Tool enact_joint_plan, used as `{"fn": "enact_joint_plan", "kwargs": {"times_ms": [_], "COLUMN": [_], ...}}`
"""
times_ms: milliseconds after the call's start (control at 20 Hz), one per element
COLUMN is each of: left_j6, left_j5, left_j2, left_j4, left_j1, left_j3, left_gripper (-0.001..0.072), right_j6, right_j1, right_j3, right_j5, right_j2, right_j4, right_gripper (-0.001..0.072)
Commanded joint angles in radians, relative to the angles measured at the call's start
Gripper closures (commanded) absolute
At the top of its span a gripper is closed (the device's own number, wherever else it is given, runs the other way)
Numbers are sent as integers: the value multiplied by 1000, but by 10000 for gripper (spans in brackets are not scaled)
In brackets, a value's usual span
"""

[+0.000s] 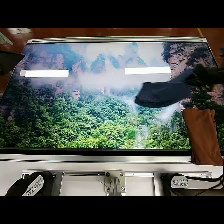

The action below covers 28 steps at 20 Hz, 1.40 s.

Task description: Fold the shirts.

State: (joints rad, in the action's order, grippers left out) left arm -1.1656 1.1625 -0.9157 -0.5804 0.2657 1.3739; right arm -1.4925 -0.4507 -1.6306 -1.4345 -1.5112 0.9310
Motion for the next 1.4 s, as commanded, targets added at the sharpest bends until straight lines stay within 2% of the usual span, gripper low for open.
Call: {"fn": "enact_joint_plan", "kwargs": {"times_ms": [0, 200, 400, 600, 750, 900, 1200, 1350], "left_j6": [0, 0, 0, 0, 0, 0, 0, 0], "left_j5": [3, 12, 64, 79, 77, 77, 77, 77], "left_j2": [1, 1, 1, 0, -1, 0, -1, -1], "left_j4": [0, 0, 0, 0, -1, 0, 0, 0], "left_j1": [0, 0, 0, -13, -33, -38, -39, -39], "left_j3": [0, 0, 0, 0, 0, 0, 0, 0], "left_gripper": [663, 662, 662, 662, 662, 662, 662, 662], "right_j6": [-49, -83, -140, -187, -180, -223, -212, -235], "right_j1": [-213, -402, -505, -502, -492, -510, -653, -655], "right_j3": [-8, -8, -8, -7, -7, -8, 50, 216], "right_j5": [-90, -100, -48, 74, 117, 117, -166, -180], "right_j2": [103, 120, 120, 106, 60, 57, 73, 164], "right_j4": [189, 217, 228, 197, 83, 198, 399, 417], "right_gripper": [651, 651, 650, 651, 651, 650, 650, 650]}}
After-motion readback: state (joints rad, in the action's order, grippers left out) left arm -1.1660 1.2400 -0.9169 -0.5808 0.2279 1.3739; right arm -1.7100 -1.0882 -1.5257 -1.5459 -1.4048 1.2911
